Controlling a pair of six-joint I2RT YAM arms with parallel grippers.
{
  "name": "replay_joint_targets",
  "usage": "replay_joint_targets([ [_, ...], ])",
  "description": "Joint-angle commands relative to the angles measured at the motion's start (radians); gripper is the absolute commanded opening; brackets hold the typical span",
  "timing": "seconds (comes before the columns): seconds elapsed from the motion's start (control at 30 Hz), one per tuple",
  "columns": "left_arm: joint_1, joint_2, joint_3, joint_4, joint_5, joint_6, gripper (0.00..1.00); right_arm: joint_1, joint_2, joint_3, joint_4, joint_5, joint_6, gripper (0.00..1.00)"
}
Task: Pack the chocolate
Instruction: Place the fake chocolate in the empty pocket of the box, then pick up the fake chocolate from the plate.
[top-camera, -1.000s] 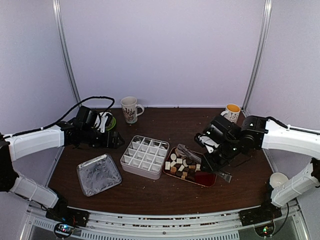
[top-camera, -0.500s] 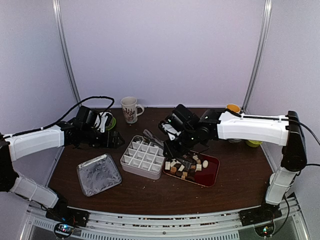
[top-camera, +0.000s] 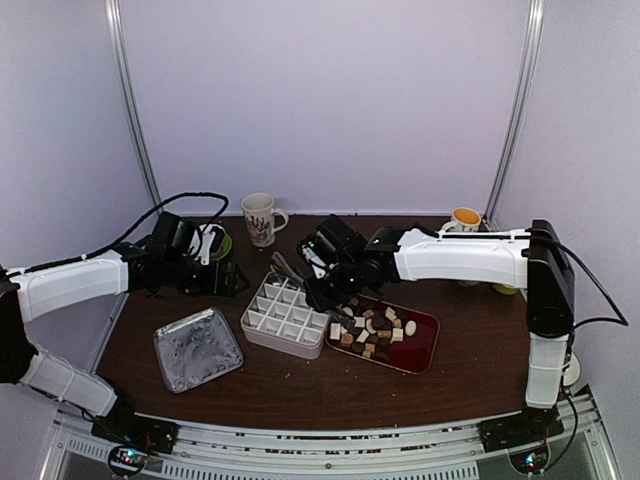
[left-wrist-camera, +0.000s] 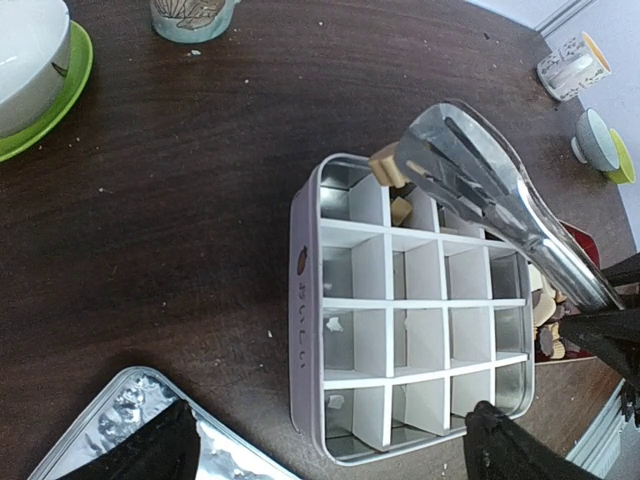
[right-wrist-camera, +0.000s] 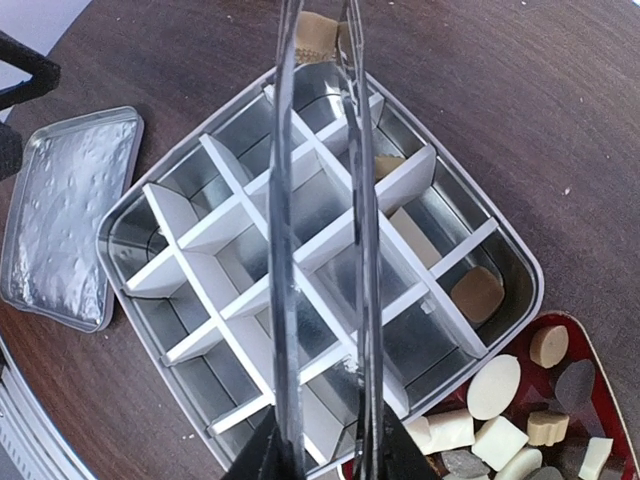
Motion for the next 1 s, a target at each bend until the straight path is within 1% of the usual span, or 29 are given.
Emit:
replay_joint_targets([
  [0.0,-0.001,-0.019,-0.003,0.030,-0.003,-0.004,0.95,0.005,0.014,0.033,0.033,0.053,-0.004,0.29],
  [0.17,-0.002,-0.025,-0.012,0.033,0.002,-0.005,0.95,0.005,0.020,0.034,0.039,0.054,-0.003,0.35],
  [0.33,-0.001,-0.033,-0.013,0.030,0.000,-0.007,0.95,0.005,0.015,0.041,0.036,0.055,-0.004,0.38],
  [0.5,-0.001,-0.037,-0.012,0.025,0.003,-0.003,0.95,0.004,-0.017,0.034,0.014,0.055,-0.014,0.37],
  [0.77,-0.001,-0.031,-0.004,0.010,0.009,0.016,0.95,0.005,-0.182,-0.118,0.013,0.041,-0.032,0.37],
  [0.97,-0.001,-0.037,-0.007,0.003,0.008,0.022,0.95,0.004,-0.356,-0.279,0.010,0.076,-0.040,0.35],
])
